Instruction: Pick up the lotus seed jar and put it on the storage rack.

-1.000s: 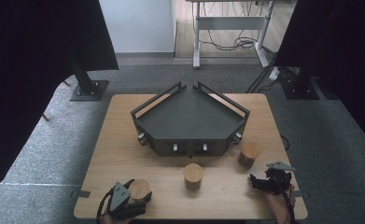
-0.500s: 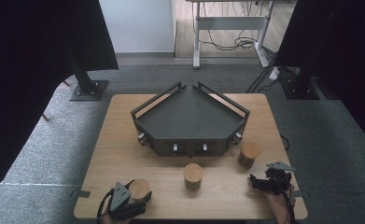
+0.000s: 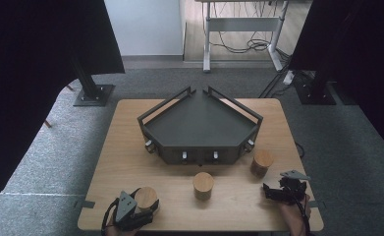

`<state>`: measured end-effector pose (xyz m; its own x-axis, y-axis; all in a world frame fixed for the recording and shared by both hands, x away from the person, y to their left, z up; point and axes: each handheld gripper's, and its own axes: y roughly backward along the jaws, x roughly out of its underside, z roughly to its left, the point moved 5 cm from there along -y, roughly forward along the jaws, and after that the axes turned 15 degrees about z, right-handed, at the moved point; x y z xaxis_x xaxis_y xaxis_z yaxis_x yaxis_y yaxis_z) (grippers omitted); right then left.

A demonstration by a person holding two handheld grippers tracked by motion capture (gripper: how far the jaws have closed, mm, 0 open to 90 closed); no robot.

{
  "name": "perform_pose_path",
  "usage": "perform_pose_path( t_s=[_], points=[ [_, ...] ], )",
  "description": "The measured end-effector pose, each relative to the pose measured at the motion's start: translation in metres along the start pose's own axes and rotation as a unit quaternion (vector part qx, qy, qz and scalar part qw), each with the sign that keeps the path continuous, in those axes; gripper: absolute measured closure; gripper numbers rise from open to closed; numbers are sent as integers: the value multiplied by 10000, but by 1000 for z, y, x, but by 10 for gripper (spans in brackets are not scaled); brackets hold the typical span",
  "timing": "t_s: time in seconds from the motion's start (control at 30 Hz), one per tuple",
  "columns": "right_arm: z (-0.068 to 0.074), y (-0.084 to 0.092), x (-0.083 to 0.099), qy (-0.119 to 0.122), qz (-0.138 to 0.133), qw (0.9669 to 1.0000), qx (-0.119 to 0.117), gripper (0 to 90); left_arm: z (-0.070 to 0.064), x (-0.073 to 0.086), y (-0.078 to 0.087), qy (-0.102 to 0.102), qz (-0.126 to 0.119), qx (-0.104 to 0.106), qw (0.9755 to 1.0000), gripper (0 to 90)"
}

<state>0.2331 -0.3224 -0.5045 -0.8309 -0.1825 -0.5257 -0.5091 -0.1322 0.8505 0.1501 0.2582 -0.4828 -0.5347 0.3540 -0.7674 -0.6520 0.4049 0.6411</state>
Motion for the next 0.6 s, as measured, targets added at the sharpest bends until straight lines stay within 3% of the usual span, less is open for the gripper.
perform_pose_path(
  t_s=[0.6],
  points=[
    [0,0,0,-1,0,10000,1,0,3,-8,7,132,-219,0,9997,241]
  ],
)
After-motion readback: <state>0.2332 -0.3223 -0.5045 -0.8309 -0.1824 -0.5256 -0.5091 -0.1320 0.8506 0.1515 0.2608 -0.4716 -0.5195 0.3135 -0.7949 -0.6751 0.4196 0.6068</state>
